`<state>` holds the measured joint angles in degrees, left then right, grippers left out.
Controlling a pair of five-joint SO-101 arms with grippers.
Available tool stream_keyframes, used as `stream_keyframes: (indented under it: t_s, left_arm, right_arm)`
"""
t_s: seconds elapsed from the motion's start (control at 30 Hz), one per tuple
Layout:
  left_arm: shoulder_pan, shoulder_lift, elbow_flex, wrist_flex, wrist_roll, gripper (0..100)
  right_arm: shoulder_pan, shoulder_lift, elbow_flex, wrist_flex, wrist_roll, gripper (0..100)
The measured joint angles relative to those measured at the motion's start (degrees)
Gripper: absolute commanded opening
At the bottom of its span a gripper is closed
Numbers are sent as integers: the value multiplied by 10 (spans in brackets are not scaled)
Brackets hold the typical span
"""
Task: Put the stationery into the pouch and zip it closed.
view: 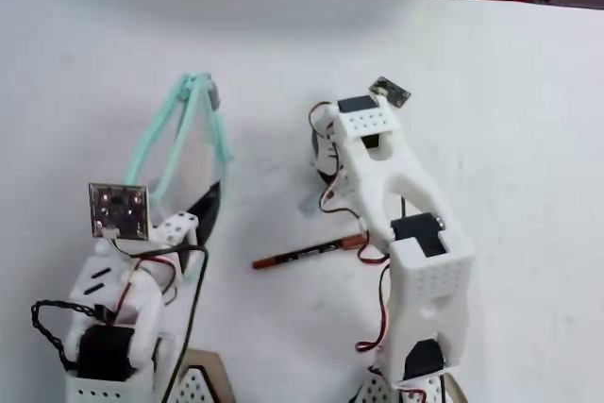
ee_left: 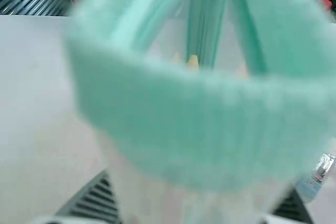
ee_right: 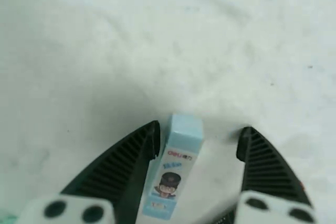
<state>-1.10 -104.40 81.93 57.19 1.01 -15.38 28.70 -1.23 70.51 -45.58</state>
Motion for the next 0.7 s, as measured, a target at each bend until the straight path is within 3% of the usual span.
stream_keyframes:
  t_s: [0.1,0.27,0.37,0.7]
  left_arm:
    - [0,0,0,0,0,275]
    - [0,0,0,0,0,275]
    - [0,0,0,0,0,275]
    - [0,0,0,0,0,275]
  right_arm:
    - [-6,0,0,0,0,220]
    - [-5,0,1,3,1,12]
    - [13,0,3,5,1,52]
    - [18,1,3,5,1,18]
